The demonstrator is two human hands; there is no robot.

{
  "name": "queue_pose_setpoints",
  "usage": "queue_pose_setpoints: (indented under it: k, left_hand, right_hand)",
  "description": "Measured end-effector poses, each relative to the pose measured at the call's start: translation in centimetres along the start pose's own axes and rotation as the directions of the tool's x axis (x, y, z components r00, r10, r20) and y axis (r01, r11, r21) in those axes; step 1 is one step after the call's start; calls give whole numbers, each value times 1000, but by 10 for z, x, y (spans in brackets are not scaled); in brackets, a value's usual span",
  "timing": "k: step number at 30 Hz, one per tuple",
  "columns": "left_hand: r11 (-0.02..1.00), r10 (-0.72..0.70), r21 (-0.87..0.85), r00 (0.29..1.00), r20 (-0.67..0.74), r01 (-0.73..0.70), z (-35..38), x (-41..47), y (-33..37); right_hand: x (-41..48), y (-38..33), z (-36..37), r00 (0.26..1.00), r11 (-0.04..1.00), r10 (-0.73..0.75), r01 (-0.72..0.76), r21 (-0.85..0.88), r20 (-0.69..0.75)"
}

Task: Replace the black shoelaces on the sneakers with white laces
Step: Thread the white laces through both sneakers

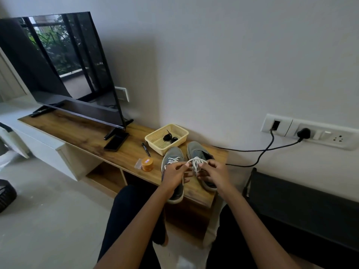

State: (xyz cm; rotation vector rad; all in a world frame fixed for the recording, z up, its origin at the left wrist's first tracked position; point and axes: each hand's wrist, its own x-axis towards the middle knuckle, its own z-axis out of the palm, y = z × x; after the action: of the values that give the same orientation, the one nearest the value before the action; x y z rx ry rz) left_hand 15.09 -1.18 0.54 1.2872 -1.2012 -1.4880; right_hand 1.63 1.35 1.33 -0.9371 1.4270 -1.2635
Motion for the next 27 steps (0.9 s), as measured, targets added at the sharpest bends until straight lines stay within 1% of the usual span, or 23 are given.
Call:
queue_pose_setpoints:
  k: [5, 9, 12, 13, 15, 17, 18, 19, 20, 21, 22, 23, 25, 27]
  left_hand:
    - [1000, 11, -1, 1000, 0, -11, 3, 4, -1]
    - [1000, 19, -2, 1000, 0, -19, 9, 19, -8]
    - [999, 3, -38, 999, 48, -1, 13, 34, -16]
    - [1000, 3, -19, 998, 57, -2, 14, 39, -19]
    - [998, 11, 56, 999, 40, -14, 17, 54, -25]
    - [996, 13, 89, 1000, 8, -14, 19, 70, -30]
    - [996, 13, 87, 1000, -17, -11, 19, 80, -31]
    - [997, 11, 77, 999, -50, -7, 18, 89, -30]
    - [998, 9, 59, 997, -82, -5, 16, 98, -28]
    - [999, 9, 38, 994, -108, -5, 13, 108, -25]
    - [1000, 11, 26, 992, -123, -8, 11, 117, -22]
    - [999, 17, 30, 992, -128, -13, 9, 126, -19]
    - [999, 12, 53, 992, -122, -6, 6, 141, -19]
    - [998, -12, 56, 993, -119, 19, 5, 150, -22]
  right_hand:
    - [1, 4, 2, 999, 1000, 10, -10, 0, -35]
    - [13, 11, 1, 998, 986, -41, 31, -165, -56]
    - [27, 12, -2, 998, 956, -67, 59, -288, -18]
    - [31, 12, -4, 999, 949, -47, 46, -311, 3]
    - [41, 9, -10, 994, 945, 54, -21, -328, 93]
    - [57, 4, -18, 970, 940, 159, -92, -328, 186]
    - [67, 0, -22, 968, 935, 177, -109, -338, 178]
    - [79, -2, -27, 979, 929, 160, -106, -355, 124]
    - [92, -4, -31, 994, 913, 101, -78, -400, 35]
    - [107, -3, -36, 999, 871, 12, -36, -491, -51]
    - [121, 0, -41, 992, 804, -67, -7, -595, -102]
    - [134, 5, -43, 987, 732, -107, -4, -682, -121]
    - [152, 16, -43, 994, 629, -63, -33, -777, -93]
    - [162, 30, -38, 1000, 523, 13, -23, -852, -19]
